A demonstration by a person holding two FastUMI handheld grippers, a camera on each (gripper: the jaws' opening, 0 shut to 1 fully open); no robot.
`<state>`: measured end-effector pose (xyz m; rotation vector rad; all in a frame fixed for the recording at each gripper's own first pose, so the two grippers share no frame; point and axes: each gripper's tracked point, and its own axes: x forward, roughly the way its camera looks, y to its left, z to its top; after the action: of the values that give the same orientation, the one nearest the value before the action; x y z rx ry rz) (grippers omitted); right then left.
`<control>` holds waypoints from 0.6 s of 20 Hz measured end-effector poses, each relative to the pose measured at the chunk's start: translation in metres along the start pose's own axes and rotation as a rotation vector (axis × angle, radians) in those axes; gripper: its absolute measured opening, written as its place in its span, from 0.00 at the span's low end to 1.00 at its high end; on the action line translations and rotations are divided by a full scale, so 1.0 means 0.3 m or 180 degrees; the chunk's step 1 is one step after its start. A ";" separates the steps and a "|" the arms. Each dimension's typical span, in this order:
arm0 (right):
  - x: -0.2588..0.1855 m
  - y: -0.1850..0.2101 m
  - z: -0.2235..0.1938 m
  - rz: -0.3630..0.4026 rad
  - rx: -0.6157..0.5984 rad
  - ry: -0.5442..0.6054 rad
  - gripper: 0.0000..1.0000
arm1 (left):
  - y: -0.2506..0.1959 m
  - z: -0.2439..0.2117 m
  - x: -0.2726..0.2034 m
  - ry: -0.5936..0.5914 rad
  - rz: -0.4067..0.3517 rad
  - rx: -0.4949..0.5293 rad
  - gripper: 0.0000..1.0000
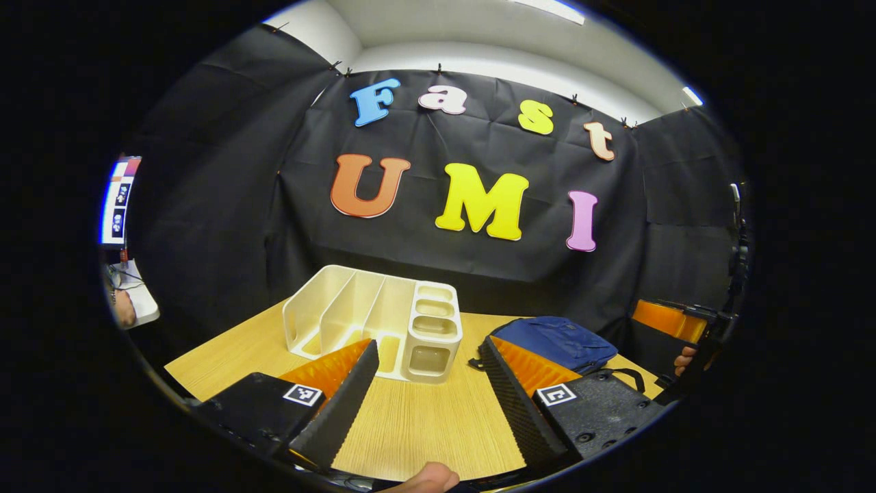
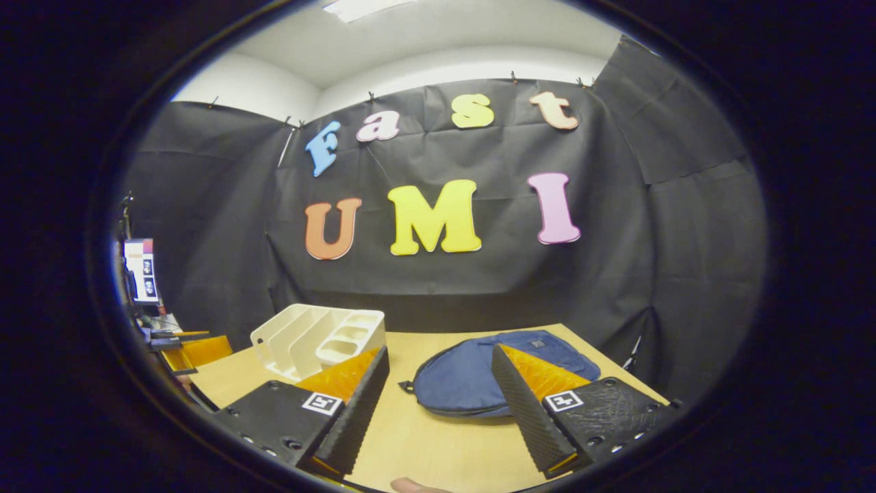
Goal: Open the schoolbag, grab two books from the bookshelf and put them into the schoolbag.
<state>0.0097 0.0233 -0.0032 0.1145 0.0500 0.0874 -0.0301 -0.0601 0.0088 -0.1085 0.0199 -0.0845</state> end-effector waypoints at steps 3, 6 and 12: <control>-0.032 -0.030 -0.015 -0.0120 -0.0104 -0.0017 0.96 | 0.021 0.015 0.003 -0.0057 0.0110 0.0092 0.98; -0.064 -0.024 -0.049 -0.0105 -0.0175 -0.0025 0.92 | -0.007 0.003 0.020 -0.0031 0.0043 0.0080 0.98; -0.072 0.005 -0.096 -0.0018 -0.0268 -0.0099 0.92 | -0.031 -0.041 0.045 0.0028 0.0072 0.0238 0.98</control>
<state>-0.0135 0.0260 -0.0306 0.0317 0.0155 0.0818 -0.0178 -0.0719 -0.0026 -0.0331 0.0267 -0.0631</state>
